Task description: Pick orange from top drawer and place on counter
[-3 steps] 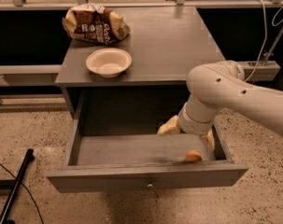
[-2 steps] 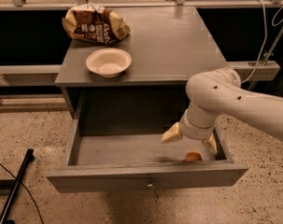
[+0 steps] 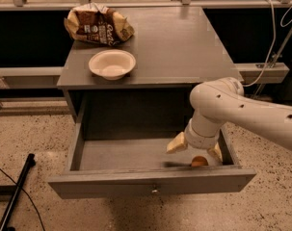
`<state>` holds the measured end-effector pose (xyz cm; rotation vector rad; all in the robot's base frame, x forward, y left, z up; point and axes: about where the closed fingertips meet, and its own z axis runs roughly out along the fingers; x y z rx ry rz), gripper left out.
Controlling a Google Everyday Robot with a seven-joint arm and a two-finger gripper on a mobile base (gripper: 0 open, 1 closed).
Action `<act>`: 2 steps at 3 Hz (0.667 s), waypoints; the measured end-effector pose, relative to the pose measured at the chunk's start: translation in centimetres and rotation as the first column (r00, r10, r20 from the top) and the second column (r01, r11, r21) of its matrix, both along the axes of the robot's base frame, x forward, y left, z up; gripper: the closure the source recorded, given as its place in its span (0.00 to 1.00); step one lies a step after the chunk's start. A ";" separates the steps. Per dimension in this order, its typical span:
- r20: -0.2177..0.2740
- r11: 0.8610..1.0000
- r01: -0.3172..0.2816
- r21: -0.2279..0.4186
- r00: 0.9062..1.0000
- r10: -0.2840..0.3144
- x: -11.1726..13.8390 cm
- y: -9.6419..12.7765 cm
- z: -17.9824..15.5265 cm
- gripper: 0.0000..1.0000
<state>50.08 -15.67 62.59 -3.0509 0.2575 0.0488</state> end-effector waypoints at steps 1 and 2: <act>-0.007 0.999 -0.042 -0.013 0.999 0.042 -1.4 -0.2 -0.9 0.00; -0.008 0.999 -0.042 -0.013 0.999 0.041 -1.4 -0.3 -0.9 0.00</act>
Offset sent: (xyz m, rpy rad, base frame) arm -0.0122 -0.0021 -0.0079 -0.0114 0.0057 0.0368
